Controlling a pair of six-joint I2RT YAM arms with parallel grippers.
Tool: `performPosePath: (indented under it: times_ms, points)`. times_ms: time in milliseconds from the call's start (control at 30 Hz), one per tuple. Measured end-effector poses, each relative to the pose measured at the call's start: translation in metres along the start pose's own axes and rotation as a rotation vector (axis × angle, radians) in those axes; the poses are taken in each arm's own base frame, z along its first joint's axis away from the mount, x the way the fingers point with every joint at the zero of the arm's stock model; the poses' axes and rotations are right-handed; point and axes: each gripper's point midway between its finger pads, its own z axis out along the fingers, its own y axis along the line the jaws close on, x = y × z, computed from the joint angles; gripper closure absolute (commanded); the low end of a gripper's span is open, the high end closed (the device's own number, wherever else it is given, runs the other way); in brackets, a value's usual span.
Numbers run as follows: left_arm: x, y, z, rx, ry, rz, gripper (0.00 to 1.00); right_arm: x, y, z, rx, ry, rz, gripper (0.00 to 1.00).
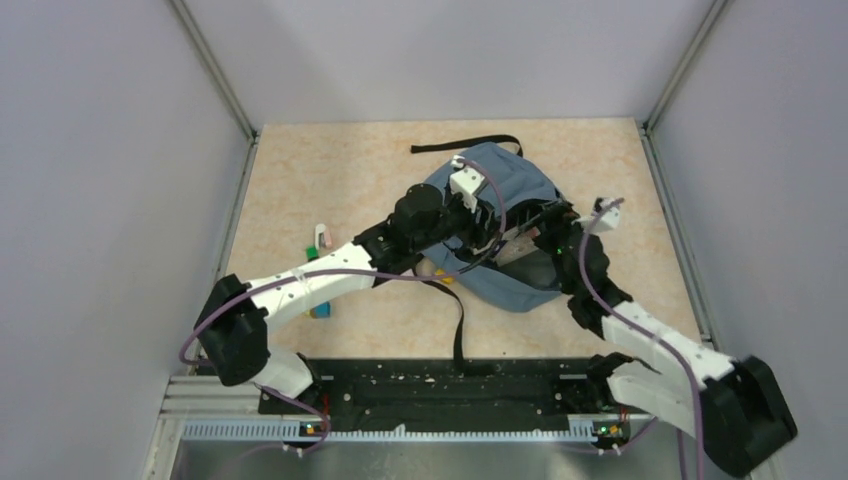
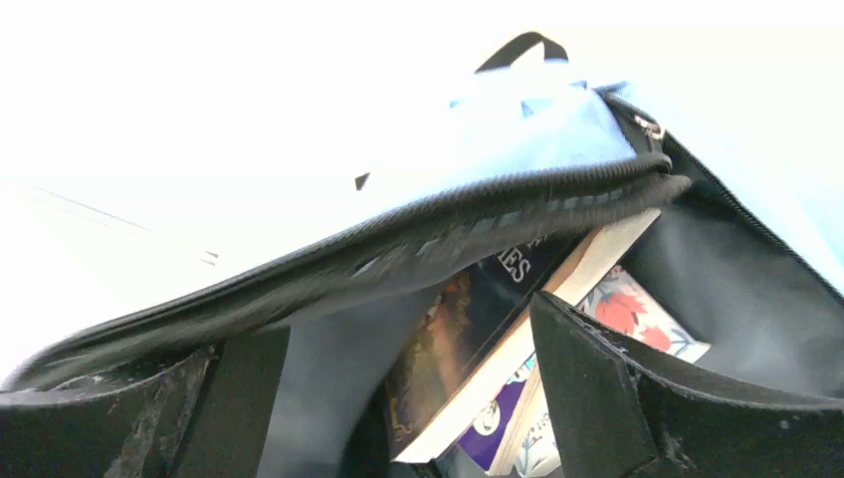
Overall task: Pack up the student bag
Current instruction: Place the book in the student bag.
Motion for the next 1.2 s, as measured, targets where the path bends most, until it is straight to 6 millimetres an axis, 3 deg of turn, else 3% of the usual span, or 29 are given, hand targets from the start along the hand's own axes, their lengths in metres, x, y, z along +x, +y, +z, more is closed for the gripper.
performPosePath:
  times_ms: [167, 333, 533, 800, 1000, 1200]
  points:
    - [0.002, -0.004, -0.022, 0.013, -0.006, -0.018, 0.28, -0.043, 0.003, -0.042, -0.031, -0.093, 0.014, 0.05]
    - [0.024, 0.001, -0.051, -0.03, 0.026, -0.089, 0.28, -0.063, -0.015, -0.074, 0.015, -0.128, -0.009, 0.05]
    - [0.052, 0.023, -0.078, -0.17, 0.038, -0.276, 0.29, -0.089, -0.026, -0.109, 0.017, -0.206, -0.003, 0.05]
    - [0.089, 0.057, -0.078, -0.368, 0.048, -0.534, 0.41, -0.084, -0.034, -0.111, 0.073, -0.148, -0.065, 0.12]
    - [0.112, 0.094, -0.068, -0.495, 0.047, -0.636, 0.41, -0.075, -0.034, -0.106, 0.083, -0.106, -0.098, 0.11]
    - [0.144, 0.102, -0.047, -0.518, 0.12, -0.677, 0.38, -0.062, -0.045, -0.099, 0.111, -0.079, -0.136, 0.07]
